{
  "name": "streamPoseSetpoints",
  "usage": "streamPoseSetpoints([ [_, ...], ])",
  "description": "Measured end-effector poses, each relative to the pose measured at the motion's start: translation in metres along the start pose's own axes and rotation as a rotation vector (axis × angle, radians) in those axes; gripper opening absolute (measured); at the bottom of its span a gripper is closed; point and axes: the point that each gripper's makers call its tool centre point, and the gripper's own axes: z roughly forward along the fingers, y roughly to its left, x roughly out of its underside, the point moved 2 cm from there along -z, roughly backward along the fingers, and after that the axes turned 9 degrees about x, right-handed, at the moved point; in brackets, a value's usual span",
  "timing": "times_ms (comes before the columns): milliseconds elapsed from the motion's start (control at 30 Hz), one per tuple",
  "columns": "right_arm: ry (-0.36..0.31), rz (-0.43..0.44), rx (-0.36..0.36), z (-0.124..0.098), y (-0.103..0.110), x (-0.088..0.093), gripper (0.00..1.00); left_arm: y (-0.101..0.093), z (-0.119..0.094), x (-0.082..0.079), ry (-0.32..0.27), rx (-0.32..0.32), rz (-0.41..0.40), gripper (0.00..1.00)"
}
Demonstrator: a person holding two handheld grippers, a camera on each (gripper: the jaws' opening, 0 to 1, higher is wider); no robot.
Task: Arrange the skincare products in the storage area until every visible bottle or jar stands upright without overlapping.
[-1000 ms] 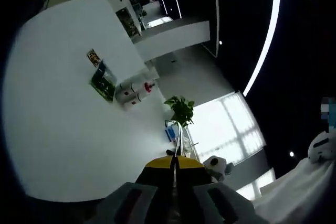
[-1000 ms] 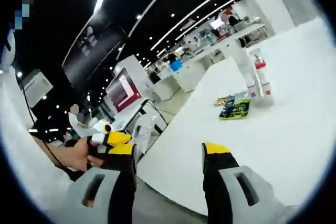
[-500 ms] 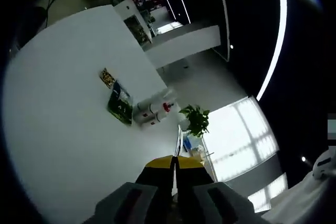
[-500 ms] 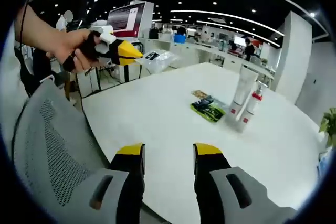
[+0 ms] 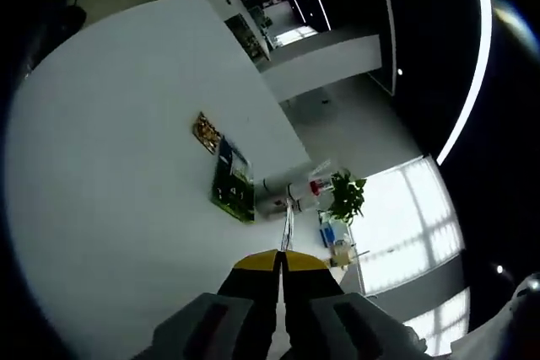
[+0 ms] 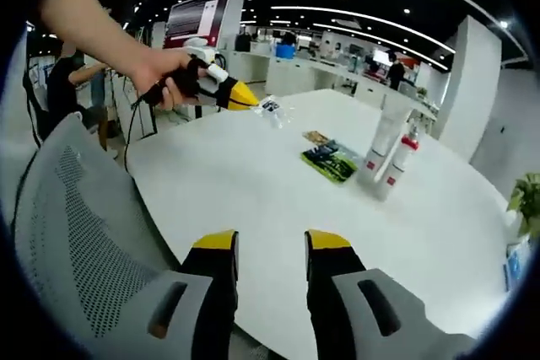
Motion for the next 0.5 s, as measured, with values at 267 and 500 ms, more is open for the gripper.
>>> streamPoseSetpoints([
  [267,0.003,0.021,0.006,-0.001,-0.003,0.001,0.27,0.029,0.015,-0.036,0.012,-0.081,-0.009,0.01],
  [500,0.018,0.035,-0.013,0.000,-0.001,0.002,0.28,0.055,0.024,-0.058,0.024,-0.162,-0.011,0.01],
])
